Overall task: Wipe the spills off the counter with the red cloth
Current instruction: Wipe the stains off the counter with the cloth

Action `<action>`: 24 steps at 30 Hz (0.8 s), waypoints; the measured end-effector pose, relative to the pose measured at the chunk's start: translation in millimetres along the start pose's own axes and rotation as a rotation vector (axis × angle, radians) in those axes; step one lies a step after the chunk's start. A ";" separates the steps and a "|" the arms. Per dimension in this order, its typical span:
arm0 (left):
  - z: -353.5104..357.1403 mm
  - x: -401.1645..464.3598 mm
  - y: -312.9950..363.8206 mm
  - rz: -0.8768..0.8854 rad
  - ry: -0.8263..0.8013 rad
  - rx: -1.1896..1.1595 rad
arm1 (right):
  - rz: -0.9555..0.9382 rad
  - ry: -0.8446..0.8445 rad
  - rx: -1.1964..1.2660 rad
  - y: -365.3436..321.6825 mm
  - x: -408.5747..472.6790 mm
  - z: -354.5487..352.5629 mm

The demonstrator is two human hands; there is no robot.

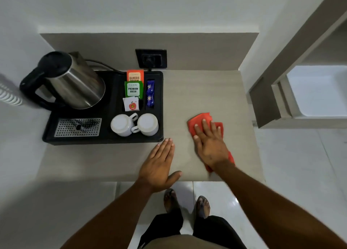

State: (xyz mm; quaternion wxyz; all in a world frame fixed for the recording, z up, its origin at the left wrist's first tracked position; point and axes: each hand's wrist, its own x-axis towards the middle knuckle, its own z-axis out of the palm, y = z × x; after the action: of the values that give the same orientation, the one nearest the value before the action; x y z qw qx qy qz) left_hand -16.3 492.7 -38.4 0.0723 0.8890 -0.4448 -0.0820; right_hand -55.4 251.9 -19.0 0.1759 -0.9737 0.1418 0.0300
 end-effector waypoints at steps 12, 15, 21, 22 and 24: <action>1.1 0.1 1.1 0.001 -0.011 -0.009 | 0.259 0.039 -0.017 59.5 -47.5 -14.6; 0.0 0.5 2.0 -0.007 -0.023 -0.016 | 0.414 0.076 0.051 34.5 -7.0 -12.8; 0.7 1.0 -0.5 0.010 -0.025 -0.017 | 0.290 0.045 0.070 -40.6 6.3 8.2; 0.9 0.7 -0.6 0.011 -0.018 -0.020 | 0.236 0.040 0.055 -45.1 -5.6 11.4; 2.4 0.3 -1.3 0.015 0.007 -0.023 | 0.129 0.021 0.011 -38.7 -34.8 14.1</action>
State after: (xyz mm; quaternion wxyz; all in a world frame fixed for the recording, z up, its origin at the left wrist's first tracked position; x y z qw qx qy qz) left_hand -15.6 493.1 -41.0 0.0846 0.8850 -0.4502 -0.0837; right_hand -77.8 300.9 -15.5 0.1774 -0.9618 0.2061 0.0300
